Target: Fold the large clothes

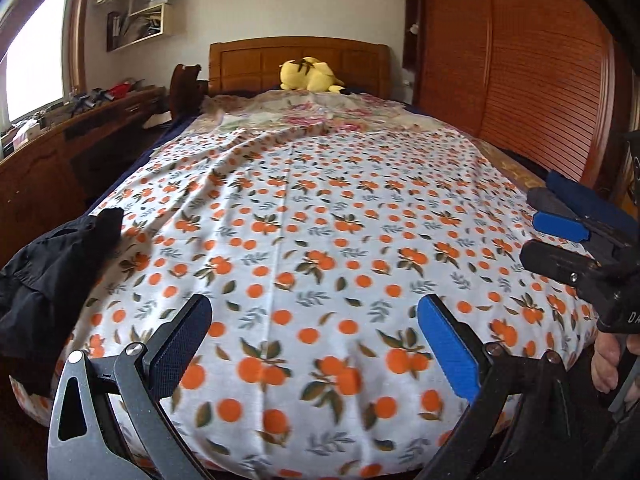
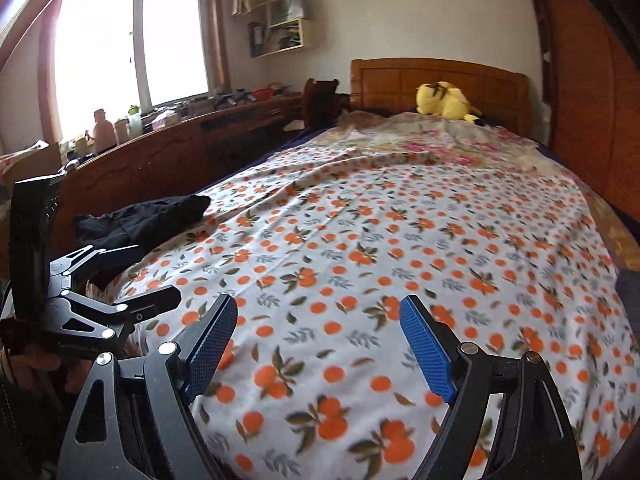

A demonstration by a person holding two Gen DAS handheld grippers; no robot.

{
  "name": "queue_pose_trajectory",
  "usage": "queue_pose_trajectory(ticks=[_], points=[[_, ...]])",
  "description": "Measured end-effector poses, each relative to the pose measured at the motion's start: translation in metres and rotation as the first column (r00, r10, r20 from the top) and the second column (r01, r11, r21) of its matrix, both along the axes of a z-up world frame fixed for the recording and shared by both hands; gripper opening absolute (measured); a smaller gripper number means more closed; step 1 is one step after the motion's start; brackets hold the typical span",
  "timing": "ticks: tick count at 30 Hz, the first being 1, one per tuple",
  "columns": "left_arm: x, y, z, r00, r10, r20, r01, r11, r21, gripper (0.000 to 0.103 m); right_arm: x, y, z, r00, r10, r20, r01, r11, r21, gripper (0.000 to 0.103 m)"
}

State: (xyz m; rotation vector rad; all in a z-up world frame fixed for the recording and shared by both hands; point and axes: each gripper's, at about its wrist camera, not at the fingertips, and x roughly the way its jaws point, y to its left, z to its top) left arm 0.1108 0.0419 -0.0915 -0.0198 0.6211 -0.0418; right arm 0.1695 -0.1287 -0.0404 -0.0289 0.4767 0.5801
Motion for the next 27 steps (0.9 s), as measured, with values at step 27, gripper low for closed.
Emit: queue_pose_trajectory(ticks=[27], points=[[-0.072, -0.064, 0.097, 0.985, -0.041, 0.165, 0.046, 0.999, -0.024, 0.103, -0.125, -0.064, 0.046, 0.969, -0.208, 0.136, 0.193, 0.975, 0.111, 0.085]])
